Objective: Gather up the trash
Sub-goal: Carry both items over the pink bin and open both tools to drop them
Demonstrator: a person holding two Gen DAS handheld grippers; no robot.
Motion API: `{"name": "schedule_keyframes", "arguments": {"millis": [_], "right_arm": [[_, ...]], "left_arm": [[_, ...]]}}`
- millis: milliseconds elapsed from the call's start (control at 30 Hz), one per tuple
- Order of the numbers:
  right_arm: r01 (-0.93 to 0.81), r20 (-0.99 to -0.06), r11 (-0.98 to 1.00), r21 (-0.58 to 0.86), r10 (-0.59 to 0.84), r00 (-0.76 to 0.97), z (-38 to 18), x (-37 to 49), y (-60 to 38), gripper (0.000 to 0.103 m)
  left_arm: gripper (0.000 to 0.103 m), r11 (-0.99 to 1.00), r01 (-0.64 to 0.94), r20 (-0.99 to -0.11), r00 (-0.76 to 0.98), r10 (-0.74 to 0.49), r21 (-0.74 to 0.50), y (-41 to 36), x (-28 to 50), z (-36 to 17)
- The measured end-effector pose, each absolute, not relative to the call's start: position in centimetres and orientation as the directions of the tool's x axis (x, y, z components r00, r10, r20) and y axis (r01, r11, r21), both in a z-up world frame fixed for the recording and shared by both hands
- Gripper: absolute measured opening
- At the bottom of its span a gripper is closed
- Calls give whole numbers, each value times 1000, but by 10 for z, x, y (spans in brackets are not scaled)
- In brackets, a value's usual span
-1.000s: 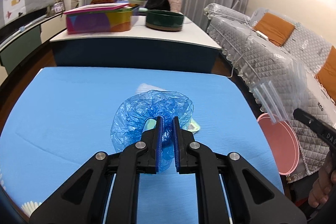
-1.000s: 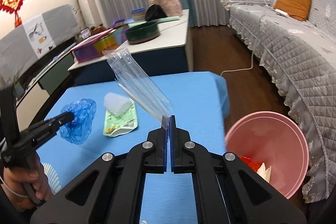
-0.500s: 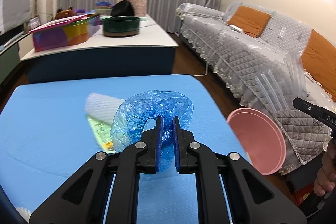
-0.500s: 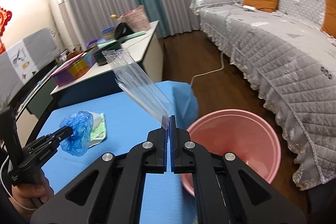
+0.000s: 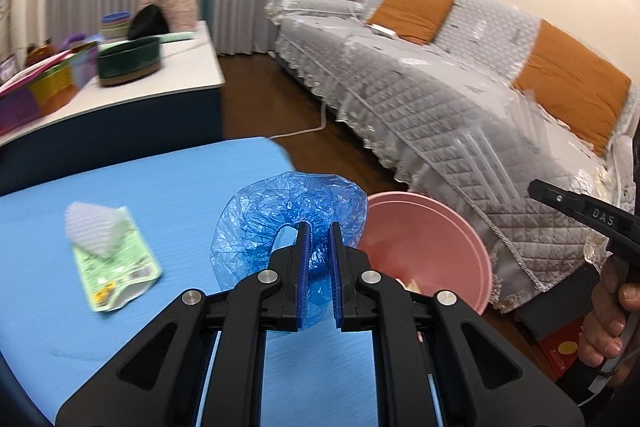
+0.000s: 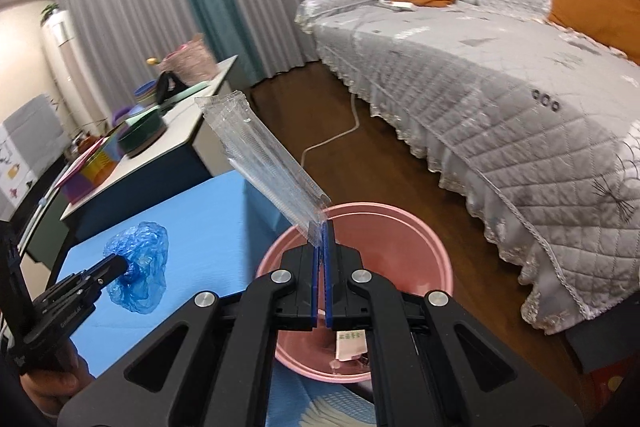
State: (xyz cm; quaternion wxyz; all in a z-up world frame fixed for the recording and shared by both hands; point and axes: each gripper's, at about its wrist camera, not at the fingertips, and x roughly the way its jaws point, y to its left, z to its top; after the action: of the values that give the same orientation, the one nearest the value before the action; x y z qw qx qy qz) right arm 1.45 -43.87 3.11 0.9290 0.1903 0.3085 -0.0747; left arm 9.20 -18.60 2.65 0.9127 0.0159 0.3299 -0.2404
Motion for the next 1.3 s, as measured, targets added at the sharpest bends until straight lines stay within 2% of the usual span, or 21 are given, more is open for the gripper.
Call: {"name": "schedule_keyframes", "arguments": {"millis": [400, 700, 800, 867, 900, 933, 1000, 1300], "right_arm": [[326, -647, 892, 312, -52, 761, 16, 31, -460, 2], [343, -676, 885, 314, -45, 736, 3, 41, -467, 2], [349, -685, 883, 313, -45, 728, 0, 42, -468, 2], [350, -700, 884, 310, -37, 713, -3, 46, -468, 7], [350, -711, 884, 309, -30, 703, -6, 48, -468, 13], [353, -716, 883, 309, -29, 698, -7, 49, -468, 29], [373, -724, 878, 300, -45, 689, -9, 48, -468, 50], [365, -684, 884, 291, -74, 725, 7, 46, -456, 51]], "left_arm": [[10, 811, 572, -661, 563, -496, -122, -269, 104, -2], [10, 789, 599, -699, 505, -506, -139, -298, 117, -26], [17, 778, 609, -715, 474, -514, -156, -302, 121, -32], [37, 774, 612, -723, 462, -515, -160, -303, 123, -34], [38, 776, 609, -723, 463, -513, -161, -302, 124, -34], [38, 778, 607, -723, 463, -513, -163, -300, 125, -34], [38, 780, 601, -724, 458, -515, -175, -295, 126, -33], [38, 790, 586, -705, 483, -520, -180, -260, 117, -11]]}}
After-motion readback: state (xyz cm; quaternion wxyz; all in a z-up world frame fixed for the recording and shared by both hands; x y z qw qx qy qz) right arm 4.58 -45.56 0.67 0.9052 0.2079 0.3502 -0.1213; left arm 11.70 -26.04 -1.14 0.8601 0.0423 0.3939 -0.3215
